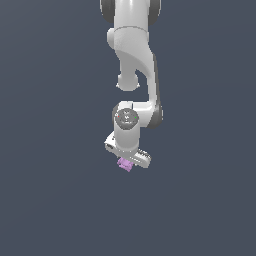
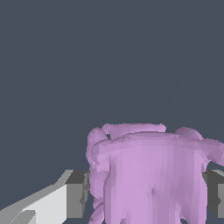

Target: Pick up the object and move it to a goal position.

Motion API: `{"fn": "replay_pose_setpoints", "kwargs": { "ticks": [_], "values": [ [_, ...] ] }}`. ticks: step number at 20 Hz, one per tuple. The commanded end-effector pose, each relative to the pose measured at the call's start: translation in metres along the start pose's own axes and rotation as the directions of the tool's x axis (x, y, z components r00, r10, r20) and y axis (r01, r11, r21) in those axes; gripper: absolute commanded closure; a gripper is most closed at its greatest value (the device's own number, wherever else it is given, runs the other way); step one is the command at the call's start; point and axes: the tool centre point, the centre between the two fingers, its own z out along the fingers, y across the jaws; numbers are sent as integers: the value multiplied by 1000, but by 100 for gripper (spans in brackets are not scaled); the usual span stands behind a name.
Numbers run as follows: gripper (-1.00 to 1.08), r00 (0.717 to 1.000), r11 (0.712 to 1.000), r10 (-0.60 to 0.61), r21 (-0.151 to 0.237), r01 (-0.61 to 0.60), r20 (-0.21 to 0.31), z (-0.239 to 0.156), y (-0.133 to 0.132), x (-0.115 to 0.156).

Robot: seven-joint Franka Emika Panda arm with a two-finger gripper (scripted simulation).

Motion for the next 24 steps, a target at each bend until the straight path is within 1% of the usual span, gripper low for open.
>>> {"fn": "replay_pose_setpoints", "kwargs": {
  "ticks": [1,5,9,19,24],
  "values": [
    [108,1000,1000,-1,1,1,-1,-6,-3,-3],
    [108,1000,1000,-1,1,1,-1,-21,-9,-11],
    [108,1000,1000,-1,1,1,-1,-45,-19,-25],
    [108,1000,1000,-1,0,1,-1,-137,-56,-74],
    [108,1000,1000,-1,0,1,-1,-177,-73,-94]
  ]
}}
